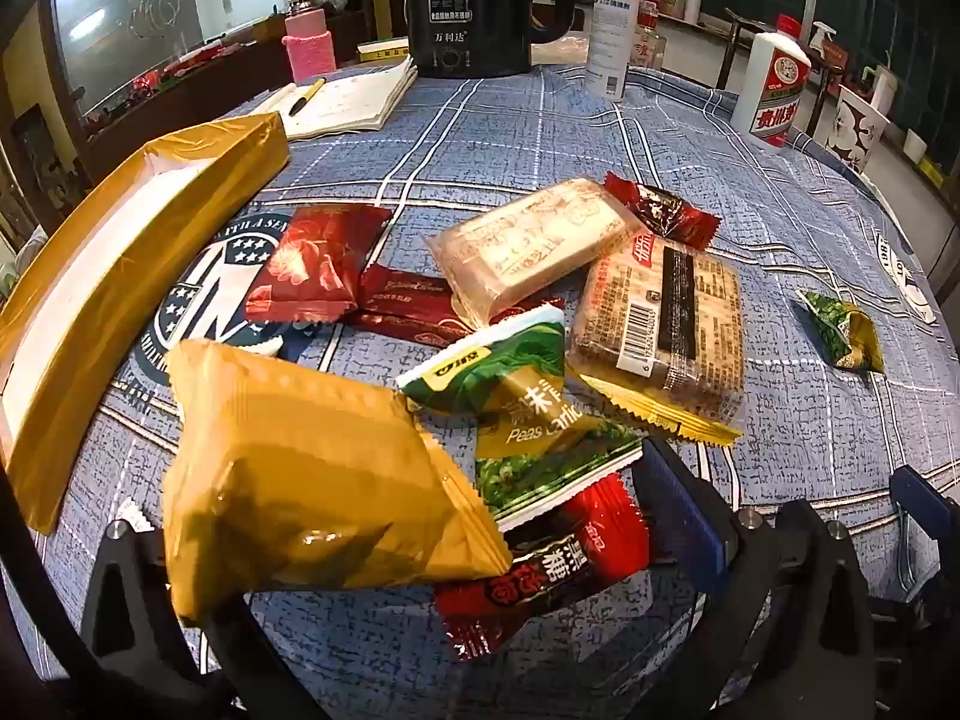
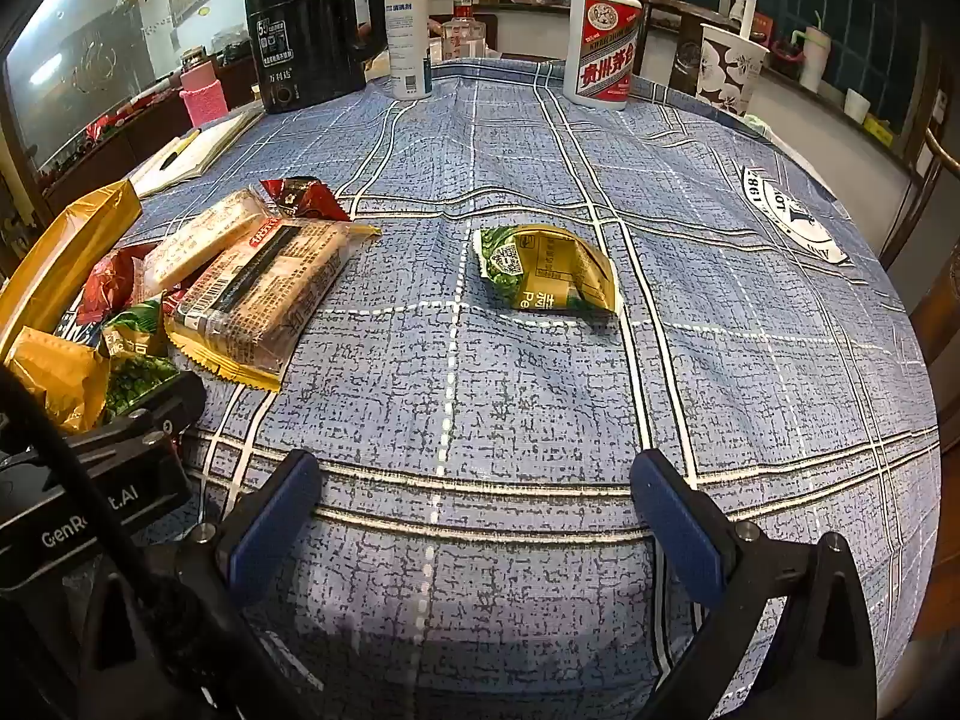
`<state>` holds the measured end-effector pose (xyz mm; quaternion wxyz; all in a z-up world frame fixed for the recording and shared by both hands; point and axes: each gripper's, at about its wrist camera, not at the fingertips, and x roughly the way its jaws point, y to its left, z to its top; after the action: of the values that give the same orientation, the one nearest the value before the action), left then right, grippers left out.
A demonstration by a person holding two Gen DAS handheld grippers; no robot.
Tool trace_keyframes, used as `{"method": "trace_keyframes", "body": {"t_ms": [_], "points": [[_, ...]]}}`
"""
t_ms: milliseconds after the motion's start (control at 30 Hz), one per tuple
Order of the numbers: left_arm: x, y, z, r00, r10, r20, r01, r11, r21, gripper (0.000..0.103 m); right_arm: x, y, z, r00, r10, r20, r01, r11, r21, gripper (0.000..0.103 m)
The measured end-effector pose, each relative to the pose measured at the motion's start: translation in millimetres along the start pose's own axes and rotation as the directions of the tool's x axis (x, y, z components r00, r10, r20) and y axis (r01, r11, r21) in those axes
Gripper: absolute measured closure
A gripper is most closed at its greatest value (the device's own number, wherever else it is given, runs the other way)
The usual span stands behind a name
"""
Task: Organize snacks
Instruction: 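Move the left tool toward the red-and-white sachet near the tray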
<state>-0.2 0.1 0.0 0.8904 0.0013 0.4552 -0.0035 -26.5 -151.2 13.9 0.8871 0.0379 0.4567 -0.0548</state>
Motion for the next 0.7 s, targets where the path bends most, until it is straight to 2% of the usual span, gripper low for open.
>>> {"method": "trace_keyframes", "body": {"t_ms": [133,267,300,333,367,400,467,600,700], "points": [[0.5,0.9,2.9,0.999,-0.015,-0.040,0.016,1.000,0.021,0.000,1.6,0.3,1.2,1.000,0.000,-0.001,0.000,1.000,0.000,0.000],[4.3,4.0,10.9,0.986,-0.076,-0.148,0.086,0.994,0.062,0.002,3.5,0.7,2.3,1.000,-0.001,-0.001,0.001,1.000,-0.003,0.000],[1.2,7.2,13.4,0.976,-0.119,-0.183,0.134,0.988,0.071,0.010,3.9,0.3,2.6,1.000,0.000,0.000,0.000,1.000,-0.003,0.000],[-3.2,5.0,11.2,0.972,-0.134,-0.191,0.150,0.986,0.075,0.017,4.4,0.2,2.8,1.000,0.000,0.000,0.000,1.000,-0.004,0.000],[-11.1,10.5,11.0,0.959,-0.187,-0.214,0.203,0.978,0.055,0.029,4.9,0.2,3.0,1.000,0.001,0.000,-0.001,1.000,-0.006,0.000],[-15.7,14.6,11.1,0.950,-0.219,-0.221,0.232,0.972,0.037,0.032,5.6,0.1,3.4,1.000,0.002,-0.002,-0.002,1.000,-0.008,0.000],[-35.2,26.1,8.5,0.942,-0.272,-0.196,0.279,0.960,0.007,0.032,6.5,-0.6,6.5,1.000,0.007,-0.008,-0.007,1.000,-0.013,0.000],[-90.0,62.5,8.2,0.953,-0.290,-0.083,0.293,0.956,0.016,0.031,6.7,0.8,9.0,1.000,0.014,-0.022,-0.015,1.000,-0.022,0.000],[-114.3,90.2,6.4,0.952,-0.296,-0.083,0.298,0.954,0.017,0.031,8.7,1.1,10.3,0.999,0.020,-0.038,-0.021,0.999,-0.025,0.000]]}}
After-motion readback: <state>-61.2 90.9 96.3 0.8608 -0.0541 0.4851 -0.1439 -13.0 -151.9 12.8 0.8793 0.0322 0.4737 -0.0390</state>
